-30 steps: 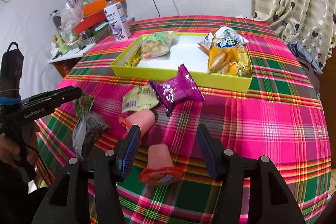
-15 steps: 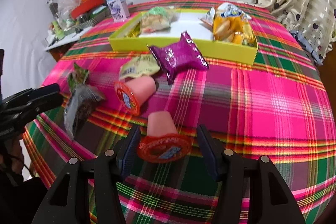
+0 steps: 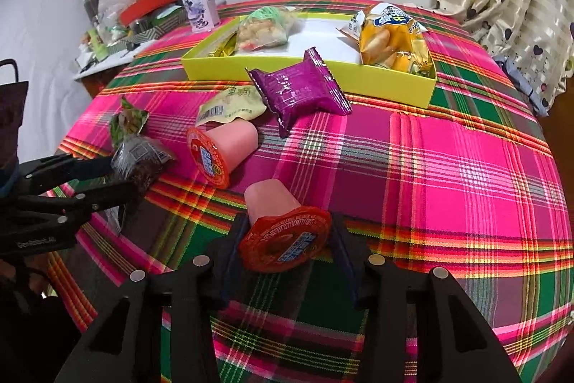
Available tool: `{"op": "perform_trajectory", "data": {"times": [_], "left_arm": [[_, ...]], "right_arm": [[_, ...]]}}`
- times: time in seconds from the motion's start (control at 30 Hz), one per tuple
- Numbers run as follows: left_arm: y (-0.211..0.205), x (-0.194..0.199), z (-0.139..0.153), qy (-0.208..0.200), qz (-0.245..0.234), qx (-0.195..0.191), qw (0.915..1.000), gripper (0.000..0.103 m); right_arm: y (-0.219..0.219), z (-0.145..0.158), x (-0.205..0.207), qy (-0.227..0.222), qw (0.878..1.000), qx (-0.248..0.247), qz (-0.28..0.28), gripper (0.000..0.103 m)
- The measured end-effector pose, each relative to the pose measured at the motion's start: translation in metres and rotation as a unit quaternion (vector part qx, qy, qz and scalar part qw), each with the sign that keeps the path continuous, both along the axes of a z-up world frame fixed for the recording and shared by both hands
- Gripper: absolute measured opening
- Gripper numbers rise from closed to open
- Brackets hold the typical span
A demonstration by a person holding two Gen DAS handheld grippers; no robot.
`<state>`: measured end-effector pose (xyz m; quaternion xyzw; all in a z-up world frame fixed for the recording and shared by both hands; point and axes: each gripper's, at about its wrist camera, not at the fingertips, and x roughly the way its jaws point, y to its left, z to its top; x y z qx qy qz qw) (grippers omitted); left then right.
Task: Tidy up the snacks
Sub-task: 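Grasp the dark clear snack bag with the left tool while the right tool grasps the pink jelly cup, then carry the dark bag and pink jelly cup into the white box, open both tools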
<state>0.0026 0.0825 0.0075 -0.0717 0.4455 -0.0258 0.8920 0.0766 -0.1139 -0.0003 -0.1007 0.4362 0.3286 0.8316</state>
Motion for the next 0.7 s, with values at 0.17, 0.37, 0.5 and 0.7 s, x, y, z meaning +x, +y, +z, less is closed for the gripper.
{"op": "perform_trajectory", "data": {"times": [0.17, 0.37, 0.5, 0.7], "left_arm": [[-0.006, 0.002, -0.002, -0.001, -0.001, 0.020, 0.9998, 0.051], [-0.009, 0.001, 0.000, -0.006, -0.002, 0.024, 0.9997, 0.045], [-0.011, 0.001, 0.001, -0.010, -0.002, 0.028, 0.9996, 0.043], [-0.011, 0.001, 0.005, -0.018, -0.002, 0.022, 0.9996, 0.041]], "right_arm": [[-0.001, 0.000, 0.000, -0.003, 1.000, 0.002, -0.003, 0.042], [-0.005, 0.003, 0.000, -0.007, 1.000, 0.008, -0.010, 0.042], [-0.007, 0.006, 0.000, -0.011, 1.000, 0.012, -0.012, 0.042], [-0.011, 0.009, 0.001, -0.014, 1.000, 0.020, -0.017, 0.042]]}}
